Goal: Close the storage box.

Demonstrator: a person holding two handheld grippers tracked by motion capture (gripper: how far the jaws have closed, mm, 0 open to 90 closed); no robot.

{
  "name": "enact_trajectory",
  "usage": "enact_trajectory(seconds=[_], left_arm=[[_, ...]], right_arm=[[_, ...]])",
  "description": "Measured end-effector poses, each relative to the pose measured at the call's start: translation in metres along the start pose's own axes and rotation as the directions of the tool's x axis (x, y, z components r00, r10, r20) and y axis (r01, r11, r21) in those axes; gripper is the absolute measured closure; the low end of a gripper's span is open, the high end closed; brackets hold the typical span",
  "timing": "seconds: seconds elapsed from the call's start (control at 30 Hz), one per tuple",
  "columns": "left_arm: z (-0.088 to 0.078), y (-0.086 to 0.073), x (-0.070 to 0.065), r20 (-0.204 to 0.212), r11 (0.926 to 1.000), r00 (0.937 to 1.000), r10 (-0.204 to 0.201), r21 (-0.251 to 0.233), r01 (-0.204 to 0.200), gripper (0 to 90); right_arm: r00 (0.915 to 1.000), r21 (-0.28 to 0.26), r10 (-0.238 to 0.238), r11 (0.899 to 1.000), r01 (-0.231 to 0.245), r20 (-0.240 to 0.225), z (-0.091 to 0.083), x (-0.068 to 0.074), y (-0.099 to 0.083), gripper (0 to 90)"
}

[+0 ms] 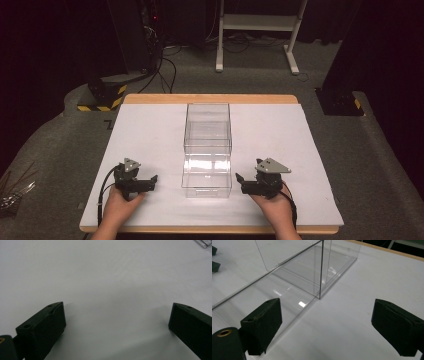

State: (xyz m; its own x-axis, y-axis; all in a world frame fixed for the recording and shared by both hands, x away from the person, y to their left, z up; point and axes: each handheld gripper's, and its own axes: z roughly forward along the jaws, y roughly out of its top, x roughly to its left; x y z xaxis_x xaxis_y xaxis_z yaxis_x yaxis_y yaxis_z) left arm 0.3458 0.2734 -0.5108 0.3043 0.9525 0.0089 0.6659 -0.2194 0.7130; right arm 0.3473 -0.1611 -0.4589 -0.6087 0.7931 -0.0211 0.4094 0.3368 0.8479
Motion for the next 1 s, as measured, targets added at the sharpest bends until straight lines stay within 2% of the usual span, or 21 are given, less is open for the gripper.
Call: enact_trajectory(seconds=[0.23, 0.37, 0.63, 1.0], left_arm=[[0.0, 0.0, 0.0, 0.0, 1.0, 1.0, 0.0, 0.0, 0.0, 1.3], [0.0, 0.0, 0.0, 0.0, 1.0, 1.0, 0.0, 0.001, 0.0, 1.3], [0.0, 0.0, 0.0, 0.0, 1.0, 1.0, 0.0, 0.001, 0.0, 1.3], [0.0, 0.0, 0.0, 0.0, 1.0, 1.0, 0.0, 0.001, 0.0, 1.3]], right_arm=[[0.9992, -0.012, -0.027, 1.0, 0.027, -0.028, -0.001, 0.01, 0.002, 9.8], [0.999, -0.018, -0.036, 0.999, 0.036, -0.025, -0.003, 0.014, 0.003, 10.4], [0.999, -0.044, -0.033, 0.999, 0.032, -0.029, -0.011, 0.015, 0.007, 10.4], [0.9976, -0.092, -0.037, 0.995, 0.031, -0.058, -0.024, 0.023, 0.013, 10.8]])
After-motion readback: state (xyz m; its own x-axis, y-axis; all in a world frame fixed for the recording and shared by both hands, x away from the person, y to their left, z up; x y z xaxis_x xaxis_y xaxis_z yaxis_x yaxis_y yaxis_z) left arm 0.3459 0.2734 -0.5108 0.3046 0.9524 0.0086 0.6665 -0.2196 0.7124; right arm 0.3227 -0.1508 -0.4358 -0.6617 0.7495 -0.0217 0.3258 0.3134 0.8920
